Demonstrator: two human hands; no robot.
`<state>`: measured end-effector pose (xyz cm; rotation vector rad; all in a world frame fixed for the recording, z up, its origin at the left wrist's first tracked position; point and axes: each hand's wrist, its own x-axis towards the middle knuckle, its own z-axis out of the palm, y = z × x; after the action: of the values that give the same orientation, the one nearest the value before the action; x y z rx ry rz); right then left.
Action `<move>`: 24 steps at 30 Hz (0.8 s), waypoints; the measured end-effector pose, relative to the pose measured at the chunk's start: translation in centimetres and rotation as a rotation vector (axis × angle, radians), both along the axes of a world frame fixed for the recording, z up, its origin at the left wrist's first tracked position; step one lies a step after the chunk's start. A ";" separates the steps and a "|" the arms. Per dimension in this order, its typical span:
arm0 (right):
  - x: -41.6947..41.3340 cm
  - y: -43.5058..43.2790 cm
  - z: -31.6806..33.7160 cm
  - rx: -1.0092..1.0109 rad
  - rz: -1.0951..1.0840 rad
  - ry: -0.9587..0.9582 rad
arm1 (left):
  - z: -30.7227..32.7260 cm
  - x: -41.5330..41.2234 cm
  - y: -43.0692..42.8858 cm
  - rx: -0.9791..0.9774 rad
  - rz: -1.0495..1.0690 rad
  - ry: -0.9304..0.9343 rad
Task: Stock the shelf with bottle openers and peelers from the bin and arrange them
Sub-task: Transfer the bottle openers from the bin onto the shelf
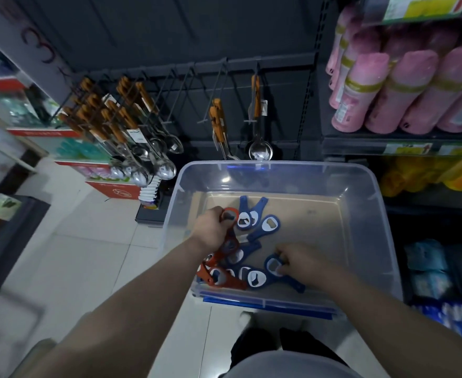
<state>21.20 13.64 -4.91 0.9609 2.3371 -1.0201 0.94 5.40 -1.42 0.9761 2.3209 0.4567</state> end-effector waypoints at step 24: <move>3.8 0.0 8.4 0.308 -0.623 0.163 | 3.4 3.9 6.7 0.354 -0.075 -0.194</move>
<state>25.05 13.65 3.45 1.8692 2.4219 -0.9889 4.88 12.08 2.01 1.1225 2.0612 0.9117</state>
